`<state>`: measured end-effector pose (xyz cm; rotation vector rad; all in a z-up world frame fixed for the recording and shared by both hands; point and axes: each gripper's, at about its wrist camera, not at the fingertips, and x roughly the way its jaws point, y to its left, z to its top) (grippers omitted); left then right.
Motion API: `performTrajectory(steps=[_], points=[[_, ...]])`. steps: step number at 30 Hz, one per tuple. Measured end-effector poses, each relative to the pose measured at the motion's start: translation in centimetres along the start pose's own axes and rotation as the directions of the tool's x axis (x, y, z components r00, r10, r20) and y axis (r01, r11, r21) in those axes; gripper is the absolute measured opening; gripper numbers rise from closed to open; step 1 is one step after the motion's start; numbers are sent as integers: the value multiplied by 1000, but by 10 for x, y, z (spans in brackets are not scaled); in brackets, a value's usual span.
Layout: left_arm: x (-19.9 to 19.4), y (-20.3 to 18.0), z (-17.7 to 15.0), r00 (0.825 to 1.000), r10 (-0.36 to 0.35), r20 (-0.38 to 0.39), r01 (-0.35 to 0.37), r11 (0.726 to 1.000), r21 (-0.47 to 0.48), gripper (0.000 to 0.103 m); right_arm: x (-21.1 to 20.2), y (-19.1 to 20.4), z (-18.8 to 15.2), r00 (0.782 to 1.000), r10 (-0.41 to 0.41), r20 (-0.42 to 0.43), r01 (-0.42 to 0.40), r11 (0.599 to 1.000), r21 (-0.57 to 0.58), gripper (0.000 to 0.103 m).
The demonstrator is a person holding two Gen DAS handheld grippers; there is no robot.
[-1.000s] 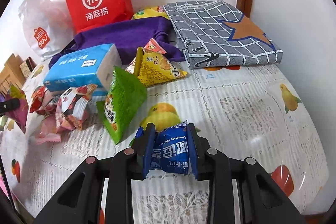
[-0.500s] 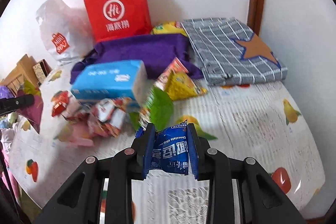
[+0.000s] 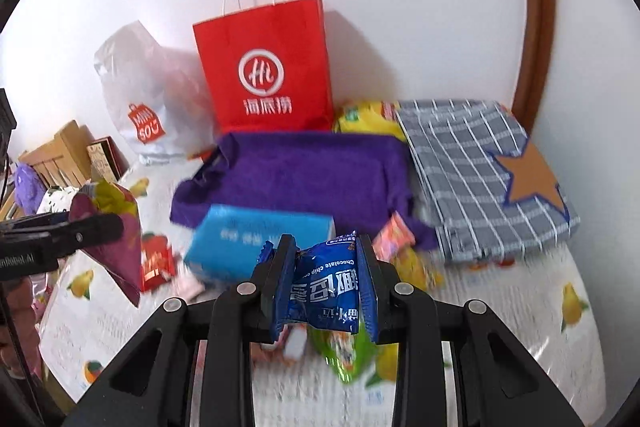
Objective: Organize snacks
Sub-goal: 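Carry the blue packet with the right tool while the left carries the pink bag over the purple towel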
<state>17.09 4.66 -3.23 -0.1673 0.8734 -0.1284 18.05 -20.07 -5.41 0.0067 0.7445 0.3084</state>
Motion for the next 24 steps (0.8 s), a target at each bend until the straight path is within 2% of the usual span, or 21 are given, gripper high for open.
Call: performTrajectory(steps=[7, 24], points=[[8, 1, 33, 999, 33, 20, -33, 999, 12, 64, 16, 7, 47, 999, 7, 34, -5, 1000, -30, 30], [58, 15, 105, 999, 34, 5, -34, 999, 1, 64, 76, 12, 112, 998, 33, 46, -31, 998, -49, 30]])
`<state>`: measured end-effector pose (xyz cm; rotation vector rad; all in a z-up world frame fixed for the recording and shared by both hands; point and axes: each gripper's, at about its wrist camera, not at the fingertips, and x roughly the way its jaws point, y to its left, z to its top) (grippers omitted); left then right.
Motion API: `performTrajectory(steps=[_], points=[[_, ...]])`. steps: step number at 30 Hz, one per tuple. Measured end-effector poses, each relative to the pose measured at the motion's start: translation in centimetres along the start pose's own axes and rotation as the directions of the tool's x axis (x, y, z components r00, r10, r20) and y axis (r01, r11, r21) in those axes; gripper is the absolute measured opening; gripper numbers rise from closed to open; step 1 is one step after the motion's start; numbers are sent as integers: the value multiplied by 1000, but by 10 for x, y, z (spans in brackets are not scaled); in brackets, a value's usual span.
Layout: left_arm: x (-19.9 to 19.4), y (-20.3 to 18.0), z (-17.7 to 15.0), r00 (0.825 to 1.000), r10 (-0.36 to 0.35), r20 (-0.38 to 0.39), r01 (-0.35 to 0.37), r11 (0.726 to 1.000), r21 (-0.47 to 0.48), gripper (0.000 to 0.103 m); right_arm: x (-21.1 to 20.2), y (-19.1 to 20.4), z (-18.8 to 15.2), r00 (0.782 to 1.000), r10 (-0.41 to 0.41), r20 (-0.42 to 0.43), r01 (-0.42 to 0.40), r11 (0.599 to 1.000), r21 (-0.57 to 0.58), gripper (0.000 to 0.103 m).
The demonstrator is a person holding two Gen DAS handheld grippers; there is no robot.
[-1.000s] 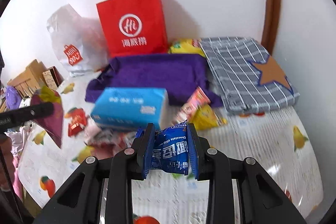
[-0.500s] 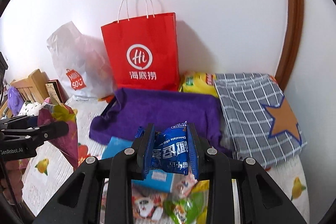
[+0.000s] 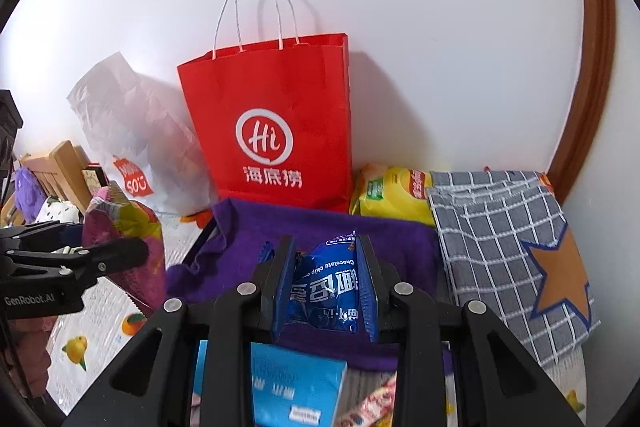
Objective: Organize snacks
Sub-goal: 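Carry the blue packet with the right tool while the left carries the pink bag over the purple towel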
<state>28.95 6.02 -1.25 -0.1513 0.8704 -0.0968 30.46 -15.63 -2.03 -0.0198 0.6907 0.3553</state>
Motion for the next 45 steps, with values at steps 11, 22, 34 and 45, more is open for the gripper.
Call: performTrajectory(steps=[11, 22, 34, 45], points=[[36, 3, 32, 1000, 3, -10, -3, 1000, 8, 64, 37, -16, 33, 1000, -10, 24, 10, 1000, 15, 30], [109, 26, 22, 991, -23, -131, 18, 999, -39, 64, 86, -30, 20, 999, -11, -48, 11, 1000, 1, 30], [131, 31, 16, 984, -15, -179, 11, 1000, -25, 64, 130, -43, 2, 988, -40, -150, 32, 998, -52, 30], [134, 40, 18, 984, -14, -178, 6, 999, -45, 64, 139, -44, -2, 985, -22, -173, 12, 998, -57, 30]])
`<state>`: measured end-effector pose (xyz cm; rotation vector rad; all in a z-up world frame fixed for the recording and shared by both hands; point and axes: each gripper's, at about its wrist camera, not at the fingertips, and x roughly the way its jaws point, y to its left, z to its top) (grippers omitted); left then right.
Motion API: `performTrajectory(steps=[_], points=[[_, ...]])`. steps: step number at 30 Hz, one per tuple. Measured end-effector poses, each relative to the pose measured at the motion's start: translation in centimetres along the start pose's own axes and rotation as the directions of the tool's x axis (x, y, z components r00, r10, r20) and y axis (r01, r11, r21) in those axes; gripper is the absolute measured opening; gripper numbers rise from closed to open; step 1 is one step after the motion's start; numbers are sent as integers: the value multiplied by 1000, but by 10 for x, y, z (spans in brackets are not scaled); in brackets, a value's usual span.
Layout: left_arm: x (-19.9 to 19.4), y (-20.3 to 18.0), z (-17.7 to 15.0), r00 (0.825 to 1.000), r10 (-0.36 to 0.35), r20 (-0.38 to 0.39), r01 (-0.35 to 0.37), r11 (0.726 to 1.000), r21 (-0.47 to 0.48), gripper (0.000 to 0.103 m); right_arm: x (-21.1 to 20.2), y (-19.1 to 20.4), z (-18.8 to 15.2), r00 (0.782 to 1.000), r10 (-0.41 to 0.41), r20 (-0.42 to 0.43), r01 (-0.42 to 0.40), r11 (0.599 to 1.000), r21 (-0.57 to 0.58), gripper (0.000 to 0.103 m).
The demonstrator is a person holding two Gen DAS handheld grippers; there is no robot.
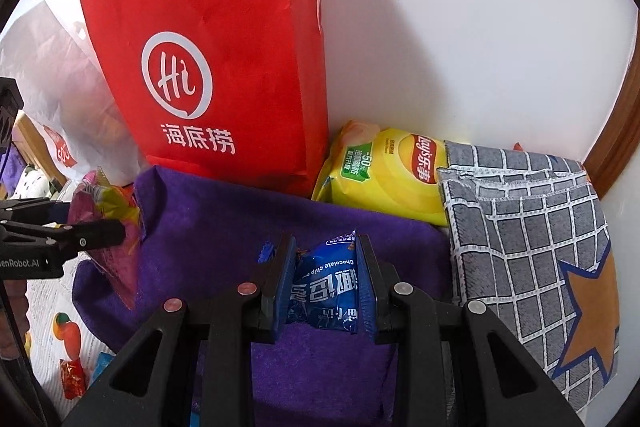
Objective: Organize snacks
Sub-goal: 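Carry the blue packet with the right tool while the left carries the pink bag over the purple towel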
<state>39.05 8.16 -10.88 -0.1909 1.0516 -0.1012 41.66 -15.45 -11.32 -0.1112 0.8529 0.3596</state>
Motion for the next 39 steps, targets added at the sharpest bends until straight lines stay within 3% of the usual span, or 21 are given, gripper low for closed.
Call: performTrajectory(steps=[39], points=[[30, -8, -3, 997, 13, -77, -11, 1000, 28, 64, 40, 5, -7, 992, 21, -123, -27, 999, -42, 30]])
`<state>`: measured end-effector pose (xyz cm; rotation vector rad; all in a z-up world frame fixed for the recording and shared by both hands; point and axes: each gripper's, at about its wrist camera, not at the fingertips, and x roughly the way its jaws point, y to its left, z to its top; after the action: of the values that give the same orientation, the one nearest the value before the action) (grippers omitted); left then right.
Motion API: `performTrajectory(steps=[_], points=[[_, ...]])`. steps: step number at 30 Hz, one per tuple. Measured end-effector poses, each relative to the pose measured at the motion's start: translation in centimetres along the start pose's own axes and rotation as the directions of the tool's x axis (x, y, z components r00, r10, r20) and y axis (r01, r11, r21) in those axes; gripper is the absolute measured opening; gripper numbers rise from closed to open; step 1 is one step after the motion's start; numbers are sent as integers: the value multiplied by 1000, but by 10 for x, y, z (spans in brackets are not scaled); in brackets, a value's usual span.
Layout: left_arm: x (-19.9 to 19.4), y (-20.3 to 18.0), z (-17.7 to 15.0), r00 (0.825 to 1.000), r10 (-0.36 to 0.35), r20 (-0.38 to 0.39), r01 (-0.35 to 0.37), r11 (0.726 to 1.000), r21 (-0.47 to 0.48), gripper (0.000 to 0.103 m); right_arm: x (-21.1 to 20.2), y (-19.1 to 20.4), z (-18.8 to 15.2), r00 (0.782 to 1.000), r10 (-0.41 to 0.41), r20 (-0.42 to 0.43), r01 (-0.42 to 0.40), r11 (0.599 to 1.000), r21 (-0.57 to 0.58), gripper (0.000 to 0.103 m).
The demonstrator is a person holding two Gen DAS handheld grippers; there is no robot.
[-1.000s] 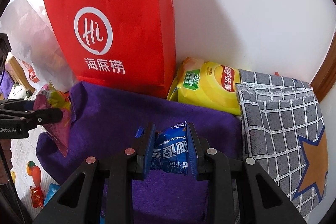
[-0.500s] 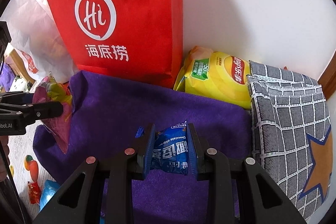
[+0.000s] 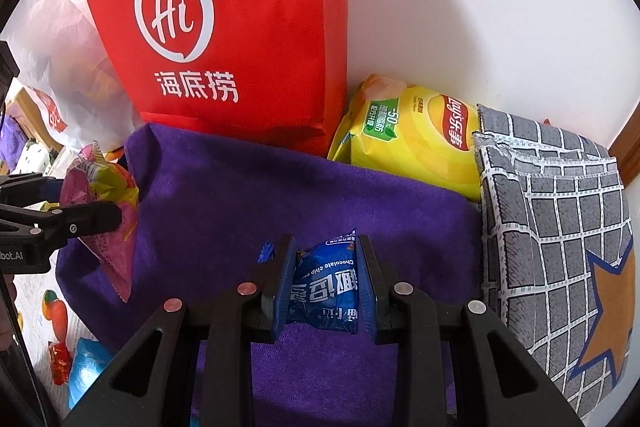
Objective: Organize snacks
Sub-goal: 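Carry the blue packet with the right tool while the left carries the pink bag over the purple towel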
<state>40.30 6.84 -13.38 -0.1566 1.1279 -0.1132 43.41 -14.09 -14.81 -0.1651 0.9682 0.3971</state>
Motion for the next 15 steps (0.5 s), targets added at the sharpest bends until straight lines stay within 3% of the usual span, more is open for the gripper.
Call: performTrajectory(steps=[15], points=[[16, -4, -2, 998, 10, -62, -10, 1000, 6, 64, 18, 8, -5, 997, 0, -78, -2, 1000, -26, 31]])
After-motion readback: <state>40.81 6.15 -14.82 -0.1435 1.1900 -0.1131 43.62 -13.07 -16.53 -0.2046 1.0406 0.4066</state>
